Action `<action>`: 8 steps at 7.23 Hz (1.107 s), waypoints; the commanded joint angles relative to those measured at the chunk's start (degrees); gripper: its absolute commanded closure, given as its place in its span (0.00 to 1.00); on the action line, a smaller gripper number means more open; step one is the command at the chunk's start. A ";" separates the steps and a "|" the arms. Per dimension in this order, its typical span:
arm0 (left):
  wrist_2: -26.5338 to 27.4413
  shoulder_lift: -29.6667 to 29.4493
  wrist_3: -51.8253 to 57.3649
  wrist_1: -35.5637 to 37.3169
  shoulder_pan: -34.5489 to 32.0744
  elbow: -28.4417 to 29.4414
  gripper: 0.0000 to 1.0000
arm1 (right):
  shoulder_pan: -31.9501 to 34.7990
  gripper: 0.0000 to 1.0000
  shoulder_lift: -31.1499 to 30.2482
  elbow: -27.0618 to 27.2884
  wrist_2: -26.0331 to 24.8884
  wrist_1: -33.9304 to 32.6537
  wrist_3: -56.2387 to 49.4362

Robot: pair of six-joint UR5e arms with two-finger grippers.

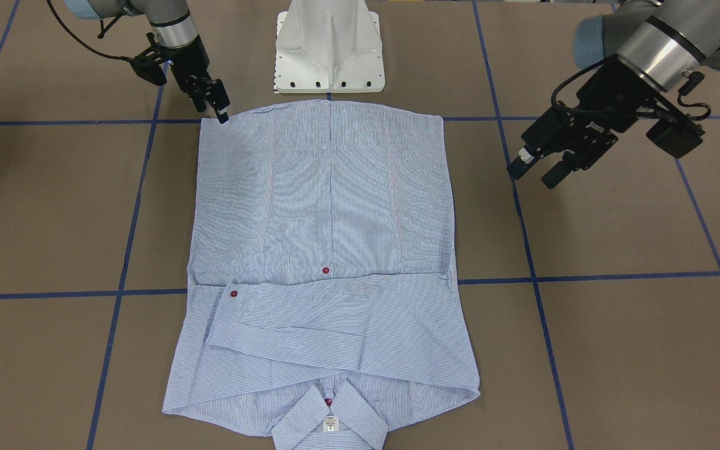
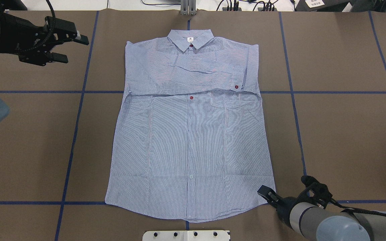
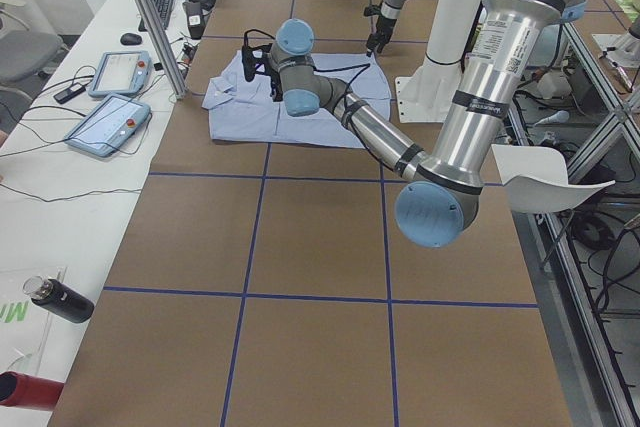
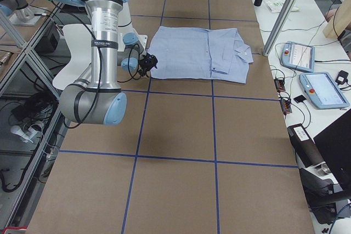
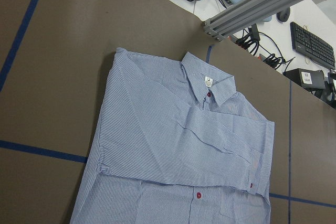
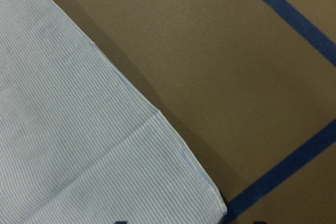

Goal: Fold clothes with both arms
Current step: 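Position the right gripper at the hem corner nearest the robot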

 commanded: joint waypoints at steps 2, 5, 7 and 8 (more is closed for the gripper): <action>0.02 0.03 -0.06 0.00 0.03 0.03 0.01 | 0.03 0.32 0.18 0.07 -0.14 -2.26 0.00; 0.10 0.03 -0.06 0.00 0.03 0.12 0.01 | 0.21 0.53 -0.09 0.07 -0.14 -2.26 0.00; 0.10 0.12 0.12 0.00 0.03 0.21 0.01 | 0.21 0.60 -0.44 0.24 -0.23 -2.26 0.00; 0.10 0.12 0.12 0.00 0.03 0.30 0.01 | 0.21 0.60 -0.44 0.24 -0.23 -2.26 0.00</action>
